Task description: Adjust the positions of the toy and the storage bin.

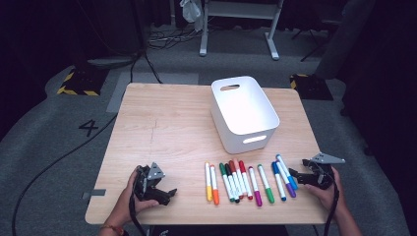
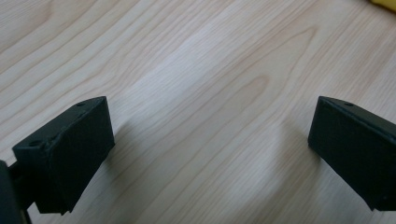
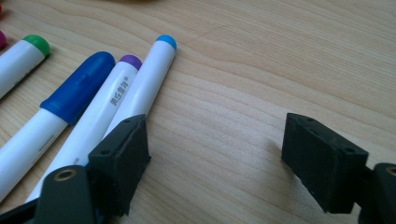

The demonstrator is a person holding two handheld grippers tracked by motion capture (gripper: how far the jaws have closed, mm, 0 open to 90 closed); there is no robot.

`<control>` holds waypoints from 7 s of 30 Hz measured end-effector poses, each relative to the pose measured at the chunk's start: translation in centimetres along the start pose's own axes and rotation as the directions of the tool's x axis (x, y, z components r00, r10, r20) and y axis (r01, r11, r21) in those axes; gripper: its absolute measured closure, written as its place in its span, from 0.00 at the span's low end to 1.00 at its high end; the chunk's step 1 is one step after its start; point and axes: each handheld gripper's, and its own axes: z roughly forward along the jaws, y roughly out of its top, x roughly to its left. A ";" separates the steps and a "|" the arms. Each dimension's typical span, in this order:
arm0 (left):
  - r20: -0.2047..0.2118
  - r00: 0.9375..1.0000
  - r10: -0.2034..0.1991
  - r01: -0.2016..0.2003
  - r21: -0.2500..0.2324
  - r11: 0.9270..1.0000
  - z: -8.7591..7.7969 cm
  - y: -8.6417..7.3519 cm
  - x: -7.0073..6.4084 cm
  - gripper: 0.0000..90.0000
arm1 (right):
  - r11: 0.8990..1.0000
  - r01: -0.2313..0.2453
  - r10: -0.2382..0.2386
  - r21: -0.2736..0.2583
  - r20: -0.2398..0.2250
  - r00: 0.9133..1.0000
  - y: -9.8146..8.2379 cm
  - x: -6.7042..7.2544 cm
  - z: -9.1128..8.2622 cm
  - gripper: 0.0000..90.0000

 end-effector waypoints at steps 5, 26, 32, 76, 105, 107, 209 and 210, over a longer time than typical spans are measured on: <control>0.018 1.000 0.021 -0.021 -0.001 1.000 1.4 1.6 -1.4 0.00 | 1.000 0.004 -0.004 -0.004 0.013 1.000 -0.2 0.3 -0.2 0.28; 0.080 0.993 0.087 -0.087 0.002 0.996 5.1 5.9 -4.4 0.00 | 0.996 0.093 -0.092 0.009 -0.069 0.993 -0.8 2.4 -1.2 0.29; 0.108 0.987 0.117 -0.118 0.003 0.993 5.8 6.7 -5.5 0.00 | 0.992 0.127 -0.125 0.011 -0.091 0.988 -0.6 3.3 -1.0 0.28; 0.113 0.986 0.124 -0.125 0.000 0.992 4.9 5.8 -2.3 0.00 | 0.974 0.227 -0.224 -0.007 -0.184 0.957 2.7 8.9 2.6 0.28; 0.040 0.998 0.039 -0.039 0.004 0.999 1.2 1.5 0.9 0.01 | 0.978 0.208 -0.209 -0.029 -0.199 0.957 3.8 8.8 3.2 0.31; 0.029 0.999 0.028 -0.028 0.003 1.000 1.0 1.2 1.1 0.00 | 0.980 0.198 -0.201 -0.038 -0.193 0.960 4.1 8.3 3.1 0.32; 0.245 0.877 0.414 -0.389 -0.147 0.910 6.8 26.0 -3.8 0.81 | 0.969 0.244 -0.246 -0.042 -0.267 0.932 4.4 9.4 4.9 0.38; 0.250 0.876 0.413 -0.385 -0.154 0.910 6.8 26.0 -3.7 0.84 | 0.969 0.244 -0.246 -0.043 -0.268 0.932 4.4 9.4 4.9 0.38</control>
